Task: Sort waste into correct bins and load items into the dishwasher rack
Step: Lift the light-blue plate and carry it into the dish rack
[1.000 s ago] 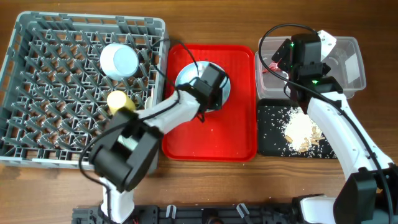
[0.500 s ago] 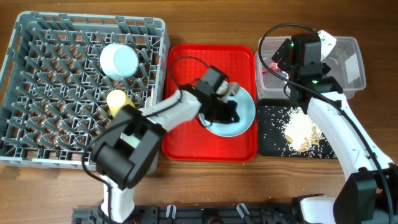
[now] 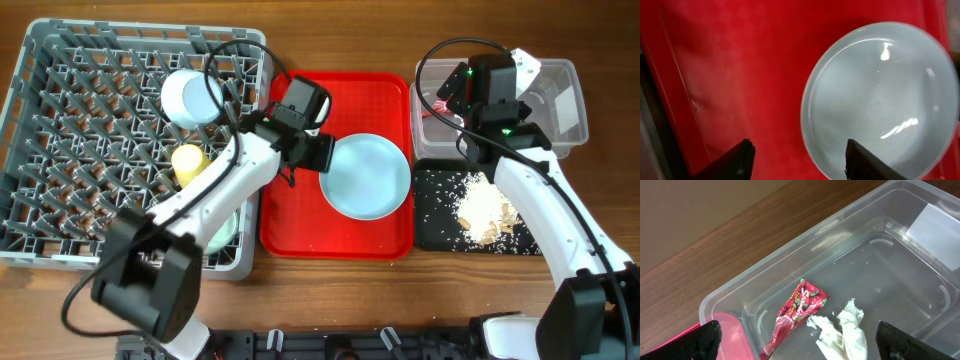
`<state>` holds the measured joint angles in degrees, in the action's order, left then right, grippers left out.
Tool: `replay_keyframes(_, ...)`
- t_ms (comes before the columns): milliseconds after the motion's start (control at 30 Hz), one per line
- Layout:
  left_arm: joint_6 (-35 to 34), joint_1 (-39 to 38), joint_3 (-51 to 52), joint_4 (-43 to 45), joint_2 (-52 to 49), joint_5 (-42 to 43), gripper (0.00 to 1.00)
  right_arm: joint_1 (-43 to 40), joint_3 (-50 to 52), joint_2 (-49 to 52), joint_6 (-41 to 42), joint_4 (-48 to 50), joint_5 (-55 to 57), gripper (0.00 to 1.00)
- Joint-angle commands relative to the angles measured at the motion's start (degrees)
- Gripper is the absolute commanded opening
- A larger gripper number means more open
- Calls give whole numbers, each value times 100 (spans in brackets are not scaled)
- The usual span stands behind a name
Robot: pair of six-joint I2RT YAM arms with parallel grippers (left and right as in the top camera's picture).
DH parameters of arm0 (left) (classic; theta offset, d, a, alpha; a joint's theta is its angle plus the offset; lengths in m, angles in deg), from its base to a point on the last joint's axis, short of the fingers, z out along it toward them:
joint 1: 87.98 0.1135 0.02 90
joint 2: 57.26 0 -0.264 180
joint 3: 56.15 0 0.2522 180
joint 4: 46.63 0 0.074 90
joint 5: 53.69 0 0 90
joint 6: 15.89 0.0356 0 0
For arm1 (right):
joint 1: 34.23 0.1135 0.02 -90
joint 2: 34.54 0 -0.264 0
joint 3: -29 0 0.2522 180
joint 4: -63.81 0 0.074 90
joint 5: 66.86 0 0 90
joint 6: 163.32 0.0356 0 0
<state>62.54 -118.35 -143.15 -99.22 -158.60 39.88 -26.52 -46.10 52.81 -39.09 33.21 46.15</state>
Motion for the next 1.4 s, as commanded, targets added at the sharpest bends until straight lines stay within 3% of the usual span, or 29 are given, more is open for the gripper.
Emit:
replay_keyframes(0, 87, -101, 26, 72, -560, -258, 53, -17, -48, -66, 39, 9, 96, 100)
replay_keyframes(67, 87, -210, 26, 131, -844, -160, 46, -17, -48, -66, 39, 9, 96, 100)
replay_keyframes(167, 70, -367, 26, 317, -1145, -2, 46, -17, -48, -66, 42, 9, 96, 100)
replay_keyframes(300, 22, -376, 26, 503, -1325, -4, 35, -17, -48, -66, 44, 9, 96, 100)
replay_keyframes(467, 20, -376, 26, 568, -1344, -129, 29, -17, -46, -66, 39, 9, 96, 100)
replay_keyframes(667, -107, -387, 26, 717, -1537, -317, 4, -17, -48, -68, 42, 9, 96, 100)
replay_keyframes(800, -109, -387, -378, 33, -739, -1945, 4, -17, -48, -68, 42, 9, 96, 100)
replay_keyframes(900, -107, -391, -872, -721, 564, -2935, 4, -17, -46, -68, 42, 9, 96, 100)
replay_keyframes(1100, -98, -387, -876, -839, 3049, -5648, 4, -17, -48, -68, 44, 9, 96, 100)
replay_keyframes(1233, 1036, -376, -874, -859, 3366, -7779, 4, -17, -48, -68, 42, 9, 96, 100)
replay_keyframes(1367, 1473, 0, -874, -885, 3132, -8201, 4, -17, -48, -66, 42, 9, 96, 100)
